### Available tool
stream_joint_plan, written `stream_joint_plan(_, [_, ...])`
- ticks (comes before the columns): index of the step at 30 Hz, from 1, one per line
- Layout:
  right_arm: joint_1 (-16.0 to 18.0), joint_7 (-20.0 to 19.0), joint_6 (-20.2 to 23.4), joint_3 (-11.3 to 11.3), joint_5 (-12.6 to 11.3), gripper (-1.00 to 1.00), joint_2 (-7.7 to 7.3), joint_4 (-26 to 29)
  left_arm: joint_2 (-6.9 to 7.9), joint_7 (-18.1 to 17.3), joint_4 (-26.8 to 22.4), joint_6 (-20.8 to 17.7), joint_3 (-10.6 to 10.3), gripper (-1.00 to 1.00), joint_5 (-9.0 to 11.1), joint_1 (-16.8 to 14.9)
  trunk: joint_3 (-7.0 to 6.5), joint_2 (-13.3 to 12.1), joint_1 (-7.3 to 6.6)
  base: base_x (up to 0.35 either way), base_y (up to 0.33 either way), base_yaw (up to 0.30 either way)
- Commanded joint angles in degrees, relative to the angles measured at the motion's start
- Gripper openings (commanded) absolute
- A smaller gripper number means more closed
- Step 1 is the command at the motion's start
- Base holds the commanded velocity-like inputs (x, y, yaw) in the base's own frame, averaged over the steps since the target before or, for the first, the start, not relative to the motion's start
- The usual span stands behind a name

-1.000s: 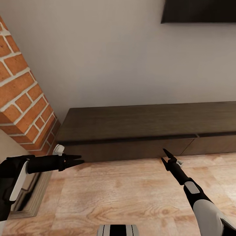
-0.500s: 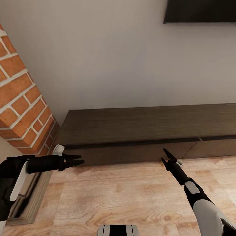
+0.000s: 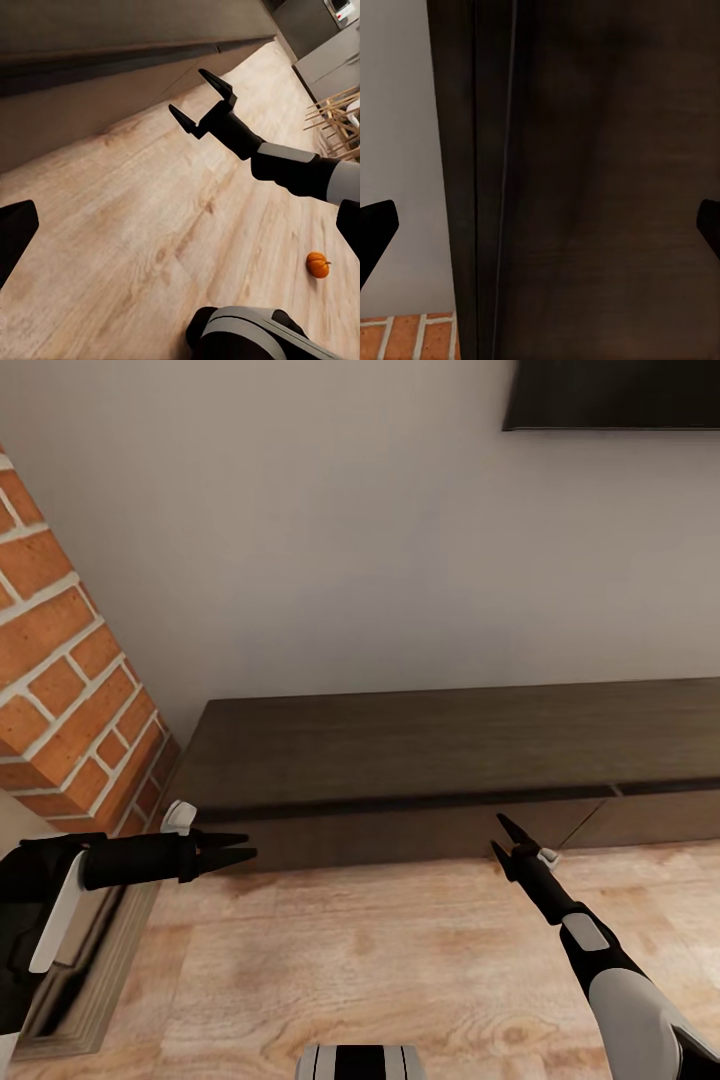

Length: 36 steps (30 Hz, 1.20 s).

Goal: Place each of the two pumpkins and all three candles from the living room inside a cabinet in the living room (use any cabinet), then make sure every cabinet is closed, and position the cauldron so it is next to a table in the living room.

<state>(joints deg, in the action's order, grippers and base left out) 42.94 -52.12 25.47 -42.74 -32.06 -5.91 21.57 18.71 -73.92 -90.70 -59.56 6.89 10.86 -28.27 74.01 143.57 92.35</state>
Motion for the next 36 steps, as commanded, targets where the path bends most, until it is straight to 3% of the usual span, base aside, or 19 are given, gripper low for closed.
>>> stream_joint_plan(1, [0.04,-0.07,0.46,-0.16,-0.28,1.00,0.04,-0.04,0.01,-0.08,0.00,-0.44,-0.01,1.00,0.12,-0.01,0.04,0.02,0.00,0.101,0.001,0.000])
stream_joint_plan(36, [0.04,0.00,0.46,0.02,-0.28,1.00,0.17,-0.13,0.01,-0.50,0.00,-0.44,0.05,1.00,0.12,-0.02,0.04,0.02,0.00,0.052,0.019,0.000])
